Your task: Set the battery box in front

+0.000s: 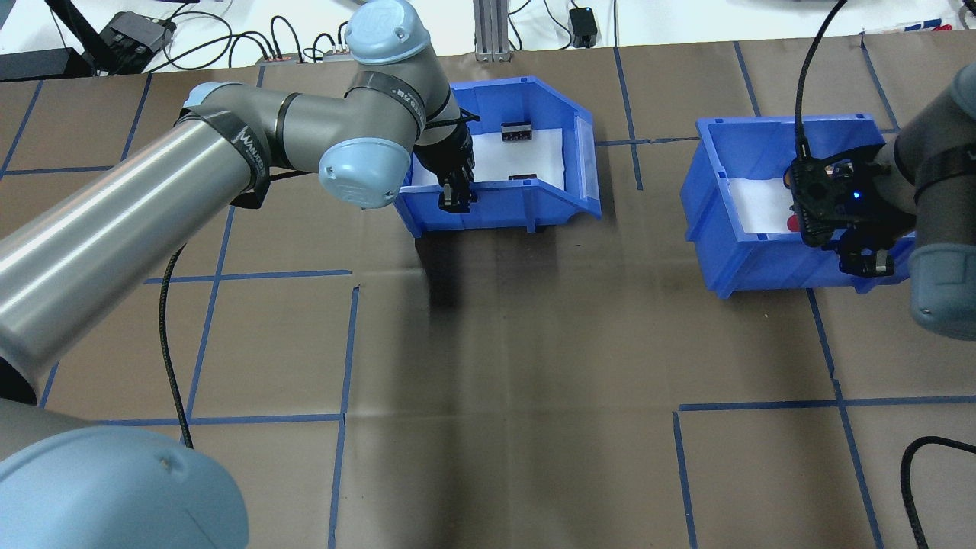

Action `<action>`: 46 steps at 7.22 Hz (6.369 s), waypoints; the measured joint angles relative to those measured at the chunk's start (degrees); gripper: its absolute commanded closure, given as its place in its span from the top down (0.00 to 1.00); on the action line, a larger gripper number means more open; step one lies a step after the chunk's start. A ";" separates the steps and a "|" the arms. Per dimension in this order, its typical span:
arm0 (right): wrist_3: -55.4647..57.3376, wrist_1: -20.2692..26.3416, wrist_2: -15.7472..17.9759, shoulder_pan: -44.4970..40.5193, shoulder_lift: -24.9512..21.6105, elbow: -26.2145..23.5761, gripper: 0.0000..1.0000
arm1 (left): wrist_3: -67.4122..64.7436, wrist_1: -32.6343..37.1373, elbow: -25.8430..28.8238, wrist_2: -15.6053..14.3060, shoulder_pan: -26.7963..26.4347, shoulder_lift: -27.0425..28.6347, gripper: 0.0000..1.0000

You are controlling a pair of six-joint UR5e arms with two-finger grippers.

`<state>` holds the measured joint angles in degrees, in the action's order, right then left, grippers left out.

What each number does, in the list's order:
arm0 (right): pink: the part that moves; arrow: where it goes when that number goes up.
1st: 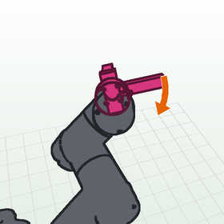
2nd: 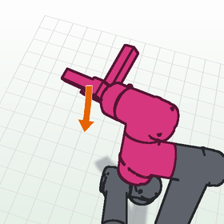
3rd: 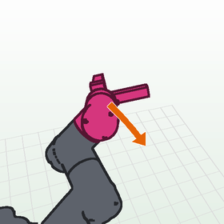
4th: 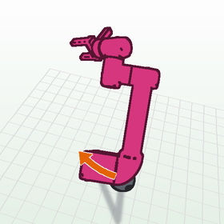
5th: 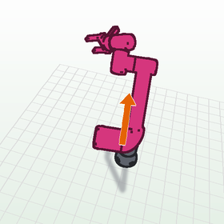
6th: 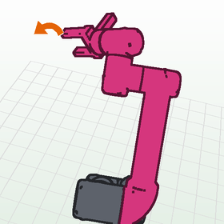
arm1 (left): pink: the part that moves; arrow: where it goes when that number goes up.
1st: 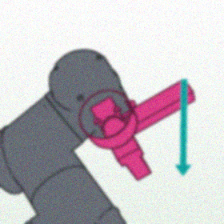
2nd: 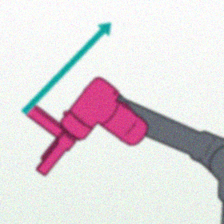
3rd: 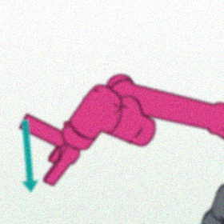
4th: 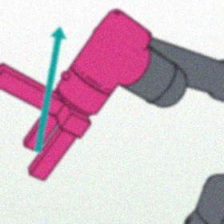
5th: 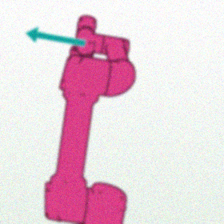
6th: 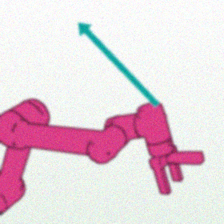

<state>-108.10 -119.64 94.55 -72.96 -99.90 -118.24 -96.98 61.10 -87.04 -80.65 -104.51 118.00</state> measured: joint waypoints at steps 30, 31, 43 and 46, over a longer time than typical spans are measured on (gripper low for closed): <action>54.51 -4.85 8.82 -54.19 5.68 -5.28 0.00 | 110.27 26.74 -8.11 -10.37 17.26 -31.76 1.00; 54.73 -5.32 8.88 -54.51 6.13 -5.42 0.00 | 110.41 25.96 -8.91 -10.34 17.29 -32.10 1.00; 60.24 8.47 2.62 -38.99 -1.67 5.43 1.00 | 110.49 25.48 -10.01 -11.22 17.33 -32.30 1.00; 76.78 13.73 -7.24 -24.85 -0.49 11.01 1.00 | 110.52 25.48 -9.85 -11.24 17.33 -32.30 1.00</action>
<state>-31.32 -105.92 87.31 -97.81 -100.39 -107.24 13.53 86.57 -96.89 -91.89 -87.19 85.70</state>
